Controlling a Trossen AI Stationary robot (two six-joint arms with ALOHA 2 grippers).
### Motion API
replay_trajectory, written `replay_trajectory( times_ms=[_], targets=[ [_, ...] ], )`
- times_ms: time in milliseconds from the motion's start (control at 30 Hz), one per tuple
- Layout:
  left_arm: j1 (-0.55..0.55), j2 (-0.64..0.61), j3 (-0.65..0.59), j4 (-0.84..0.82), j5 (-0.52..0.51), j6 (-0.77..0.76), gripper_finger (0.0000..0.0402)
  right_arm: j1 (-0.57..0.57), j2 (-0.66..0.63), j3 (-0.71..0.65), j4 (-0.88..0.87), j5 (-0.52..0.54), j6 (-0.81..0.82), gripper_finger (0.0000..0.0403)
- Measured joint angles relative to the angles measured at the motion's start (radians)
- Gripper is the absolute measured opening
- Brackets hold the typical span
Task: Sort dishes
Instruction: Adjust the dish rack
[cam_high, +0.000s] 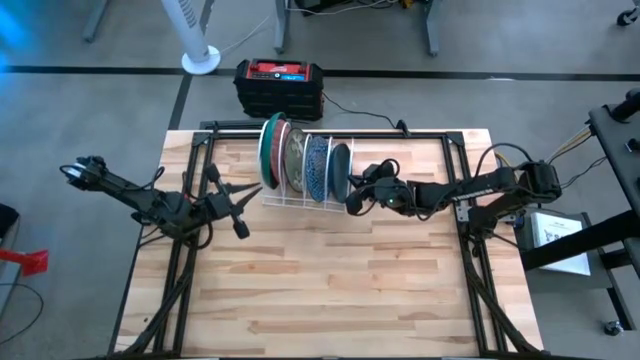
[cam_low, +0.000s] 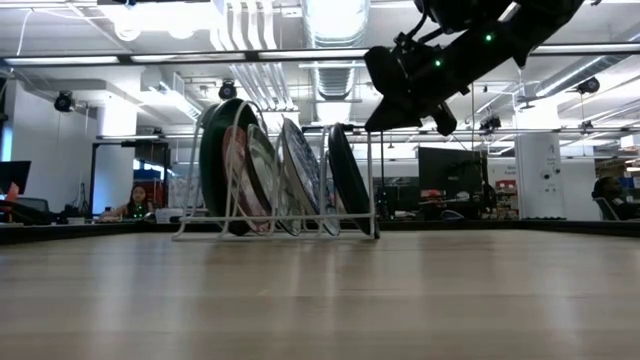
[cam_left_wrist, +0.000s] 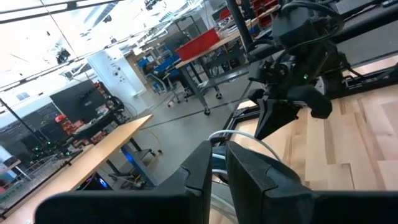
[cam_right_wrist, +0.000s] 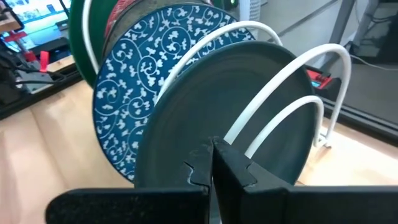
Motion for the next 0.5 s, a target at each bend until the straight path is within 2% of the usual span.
replay_trajectory(
  times_ms=[500],
  targets=[
    [0.012,0.000,0.000,0.000,0.000,0.000,0.0036,-0.084,0.000,0.000,0.000,-0.021,-0.068,0.0000]
  ],
)
